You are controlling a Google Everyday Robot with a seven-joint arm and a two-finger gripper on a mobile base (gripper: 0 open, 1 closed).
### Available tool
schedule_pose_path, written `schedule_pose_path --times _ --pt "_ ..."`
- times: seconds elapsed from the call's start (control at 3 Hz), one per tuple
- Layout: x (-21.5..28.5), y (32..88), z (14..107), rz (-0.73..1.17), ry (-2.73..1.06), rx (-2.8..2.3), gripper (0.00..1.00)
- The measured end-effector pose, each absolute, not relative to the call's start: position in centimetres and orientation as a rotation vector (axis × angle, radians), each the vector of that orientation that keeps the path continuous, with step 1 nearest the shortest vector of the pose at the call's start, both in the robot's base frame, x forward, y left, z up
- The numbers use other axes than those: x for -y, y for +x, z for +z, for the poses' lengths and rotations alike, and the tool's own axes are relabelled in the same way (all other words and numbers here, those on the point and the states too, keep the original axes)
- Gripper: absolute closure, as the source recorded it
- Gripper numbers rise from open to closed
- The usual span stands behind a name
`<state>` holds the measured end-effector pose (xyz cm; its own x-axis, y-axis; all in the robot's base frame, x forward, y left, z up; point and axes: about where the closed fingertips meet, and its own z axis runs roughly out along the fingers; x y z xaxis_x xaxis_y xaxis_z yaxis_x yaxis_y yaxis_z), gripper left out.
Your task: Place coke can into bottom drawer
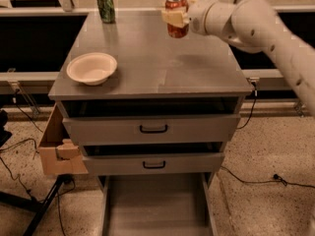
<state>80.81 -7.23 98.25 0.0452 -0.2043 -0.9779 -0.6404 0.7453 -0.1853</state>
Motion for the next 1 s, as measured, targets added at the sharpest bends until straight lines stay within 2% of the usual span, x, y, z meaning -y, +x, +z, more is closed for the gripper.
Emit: schedule_pose_path --times 0.33,0.67,1.0 --pt "11.8 73.5 103.7 0.254 -0.672 -1.537 1.00" --pt "13.7 65.9 105.1 0.186 -0.661 -1.562 1.00" --pt "14.9 59.6 99.9 0.173 -0.685 -1.669 1.00"
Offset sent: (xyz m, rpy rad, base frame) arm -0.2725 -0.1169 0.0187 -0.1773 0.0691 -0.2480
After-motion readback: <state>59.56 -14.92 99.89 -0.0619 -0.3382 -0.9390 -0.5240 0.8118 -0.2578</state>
